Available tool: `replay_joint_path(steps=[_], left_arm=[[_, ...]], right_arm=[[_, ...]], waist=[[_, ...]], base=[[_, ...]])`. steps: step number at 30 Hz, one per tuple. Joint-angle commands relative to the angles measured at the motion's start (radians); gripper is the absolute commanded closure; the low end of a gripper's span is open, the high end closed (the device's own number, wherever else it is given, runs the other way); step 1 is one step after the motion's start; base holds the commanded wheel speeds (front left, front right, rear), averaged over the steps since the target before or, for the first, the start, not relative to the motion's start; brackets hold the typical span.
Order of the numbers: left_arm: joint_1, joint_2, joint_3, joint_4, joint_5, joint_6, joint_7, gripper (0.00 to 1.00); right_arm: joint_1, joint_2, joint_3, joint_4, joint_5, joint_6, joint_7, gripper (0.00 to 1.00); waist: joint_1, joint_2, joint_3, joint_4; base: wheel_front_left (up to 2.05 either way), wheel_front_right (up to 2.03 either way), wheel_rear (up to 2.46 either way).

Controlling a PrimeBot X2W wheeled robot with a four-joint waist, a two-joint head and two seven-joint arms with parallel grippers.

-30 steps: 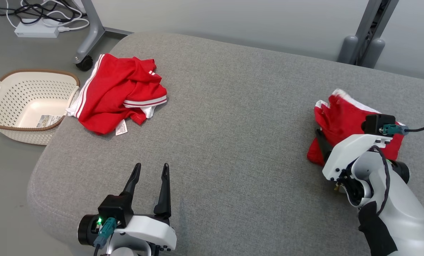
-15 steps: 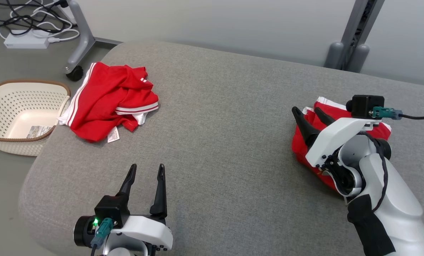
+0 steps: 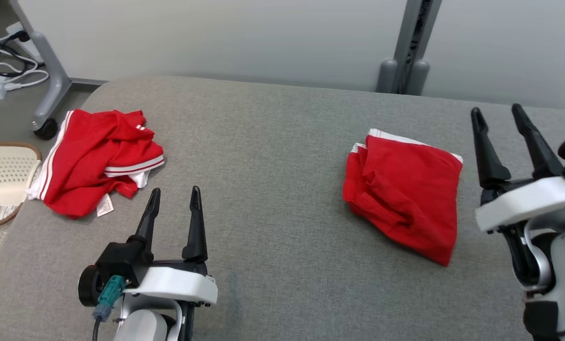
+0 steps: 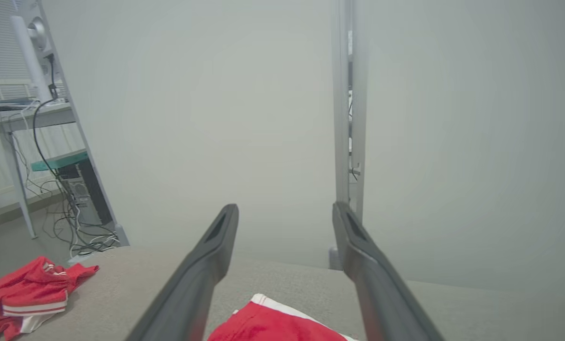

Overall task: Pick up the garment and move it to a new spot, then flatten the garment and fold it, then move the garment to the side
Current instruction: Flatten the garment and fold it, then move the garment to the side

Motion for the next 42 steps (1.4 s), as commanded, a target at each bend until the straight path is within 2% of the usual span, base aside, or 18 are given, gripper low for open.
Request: replay_joint_path(steps=[1, 5, 9, 14, 20, 36, 42], left_arm=[[-0.016, 0.004, 0.008, -0.011, 0.006, -0.003, -0.002, 0.0], [-0.016, 0.004, 0.033, -0.043, 0.017, -0.012, -0.002, 0.0], [0.001, 0.004, 0.055, -0.069, 0.026, -0.015, -0.002, 0.0], [0.023, 0.004, 0.064, -0.075, 0.046, -0.022, -0.002, 0.0], [0.053, 0.004, 0.063, -0.058, 0.065, -0.028, -0.002, 0.0], [0.076, 0.004, 0.052, -0.058, 0.084, -0.027, -0.002, 0.0], [0.062, 0.004, 0.037, -0.044, 0.08, -0.033, -0.002, 0.0]], right_arm=[[0.032, -0.013, -0.013, -0.028, -0.018, 0.0, -0.018, 0.0], [0.123, -0.024, -0.053, -0.106, -0.07, 0.0, -0.075, 0.0], [0.197, -0.009, -0.089, -0.134, -0.113, 0.0, -0.133, 0.0], [0.262, 0.005, -0.115, -0.099, -0.166, 0.0, -0.208, 0.0], [0.287, 0.031, -0.131, -0.032, -0.182, 0.0, -0.249, 0.0], [0.264, 0.043, -0.141, 0.04, -0.183, 0.0, -0.27, 0.0], [0.244, 0.024, -0.093, 0.079, -0.101, 0.0, -0.208, 0.0]], waist=[[0.0, 0.0, -0.003, -0.028], [0.0, 0.0, 0.0, -0.068], [0.0, 0.0, 0.005, -0.104], [0.0, 0.0, 0.013, -0.137], [0.0, 0.0, 0.017, -0.158], [0.0, 0.0, 0.005, -0.156], [0.0, 0.0, 0.025, -0.138]], base=[[0.0, 0.0, 0.0], [0.0, 0.0, 0.0], [0.0, 0.0, 0.0], [0.0, 0.0, 0.0], [0.0, 0.0, 0.0], [0.0, 0.0, 0.0], [0.0, 0.0, 0.0]])
